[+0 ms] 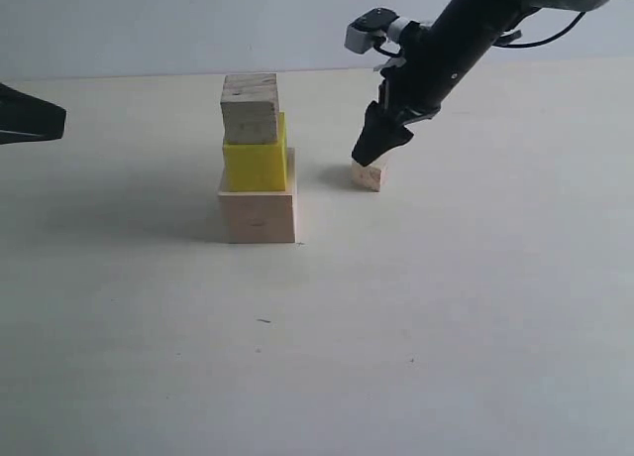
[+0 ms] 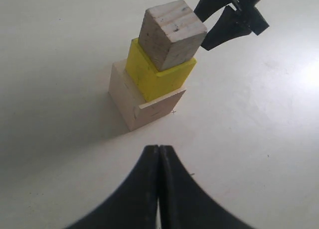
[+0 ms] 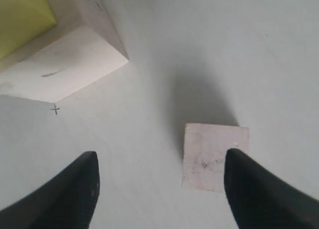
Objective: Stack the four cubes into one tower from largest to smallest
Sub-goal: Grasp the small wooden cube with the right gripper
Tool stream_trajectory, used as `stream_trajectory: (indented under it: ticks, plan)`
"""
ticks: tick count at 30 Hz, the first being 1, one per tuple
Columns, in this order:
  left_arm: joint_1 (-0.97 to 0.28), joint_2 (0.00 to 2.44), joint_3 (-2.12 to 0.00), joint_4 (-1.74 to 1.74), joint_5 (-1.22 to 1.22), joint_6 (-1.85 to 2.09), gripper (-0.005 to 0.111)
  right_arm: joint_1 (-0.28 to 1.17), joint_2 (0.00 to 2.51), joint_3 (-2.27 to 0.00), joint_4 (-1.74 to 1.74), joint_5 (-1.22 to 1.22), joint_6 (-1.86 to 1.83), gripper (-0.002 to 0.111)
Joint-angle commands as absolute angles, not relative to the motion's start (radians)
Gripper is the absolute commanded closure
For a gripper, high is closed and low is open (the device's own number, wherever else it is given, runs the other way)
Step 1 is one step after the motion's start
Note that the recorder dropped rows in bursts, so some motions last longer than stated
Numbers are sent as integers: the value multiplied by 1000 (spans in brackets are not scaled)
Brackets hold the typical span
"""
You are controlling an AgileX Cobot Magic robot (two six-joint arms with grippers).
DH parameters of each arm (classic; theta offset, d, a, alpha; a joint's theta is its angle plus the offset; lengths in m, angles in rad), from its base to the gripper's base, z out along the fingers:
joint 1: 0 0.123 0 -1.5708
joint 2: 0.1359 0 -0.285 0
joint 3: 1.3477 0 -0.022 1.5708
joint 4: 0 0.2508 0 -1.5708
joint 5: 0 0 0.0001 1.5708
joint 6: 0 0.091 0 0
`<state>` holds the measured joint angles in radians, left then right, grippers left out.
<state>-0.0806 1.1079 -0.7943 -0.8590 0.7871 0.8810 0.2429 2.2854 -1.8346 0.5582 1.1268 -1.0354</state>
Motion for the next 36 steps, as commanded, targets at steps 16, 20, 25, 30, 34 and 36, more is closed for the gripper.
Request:
stream_trajectory:
  ticks: [16,20,25,30,34,36]
  plan:
    - [-83,1105,-794,-865,790,882,107,344,2232,-1844,314,1017,-793,42]
    - [-83,1105,-794,-868,790,882,107,349,2243,-1863,309,1007,-778,42]
    - [-83,1105,-794,-867,806,882,107,349,2268,-1884,285,991,-774,42]
    - [-83,1105,-794,-867,808,882,107,349,2304,-1884,285,985,-774,42]
    - [-83,1105,-794,-867,808,882,107,349,2332,-1884,278,980,-774,42]
    - [-83,1105,-794,-867,808,882,107,349,2346,-1884,278,980,-774,42]
